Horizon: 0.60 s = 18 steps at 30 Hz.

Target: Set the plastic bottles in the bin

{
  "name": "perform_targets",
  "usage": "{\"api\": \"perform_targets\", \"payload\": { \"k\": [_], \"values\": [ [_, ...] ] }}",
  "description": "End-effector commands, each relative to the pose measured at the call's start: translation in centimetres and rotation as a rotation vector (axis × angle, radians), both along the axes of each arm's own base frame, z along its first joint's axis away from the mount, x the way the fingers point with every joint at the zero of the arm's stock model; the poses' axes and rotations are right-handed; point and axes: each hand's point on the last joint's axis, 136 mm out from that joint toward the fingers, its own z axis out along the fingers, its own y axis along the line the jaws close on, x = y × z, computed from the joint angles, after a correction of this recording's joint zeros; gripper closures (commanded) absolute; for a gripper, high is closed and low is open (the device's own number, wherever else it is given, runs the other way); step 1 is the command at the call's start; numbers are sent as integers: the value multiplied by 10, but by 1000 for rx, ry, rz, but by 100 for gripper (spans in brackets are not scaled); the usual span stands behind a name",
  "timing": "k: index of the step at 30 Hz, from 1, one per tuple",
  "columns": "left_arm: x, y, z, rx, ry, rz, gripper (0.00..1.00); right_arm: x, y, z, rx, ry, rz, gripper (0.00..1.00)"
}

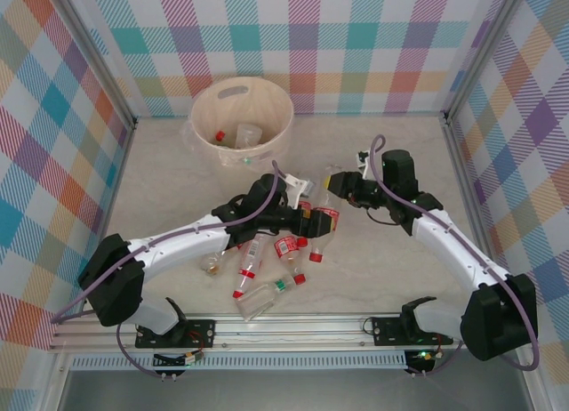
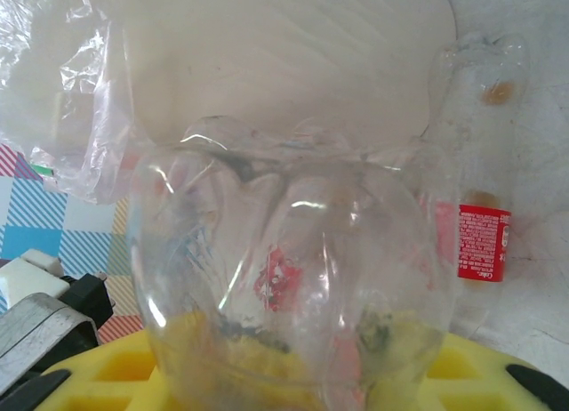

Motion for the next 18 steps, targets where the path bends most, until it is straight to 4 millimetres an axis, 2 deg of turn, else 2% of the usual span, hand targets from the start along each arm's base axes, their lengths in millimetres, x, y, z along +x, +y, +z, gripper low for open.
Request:
{"api": "perform_targets", "payload": {
  "k": [1, 6, 11, 18],
  "values": [
    [2, -9, 5, -2, -16, -6, 20, -1, 10, 3, -18, -20, 30, 56],
    [6, -14, 4, -2, -20, -9, 28, -4, 7, -5, -59, -17, 15, 56],
    [9, -19, -3, 18, -7, -25, 43, -5, 5, -7, -81, -12, 16, 53],
    [11, -17, 3, 23, -27, -18, 47, -11, -7, -1, -114, -24, -7, 42]
  ]
}}
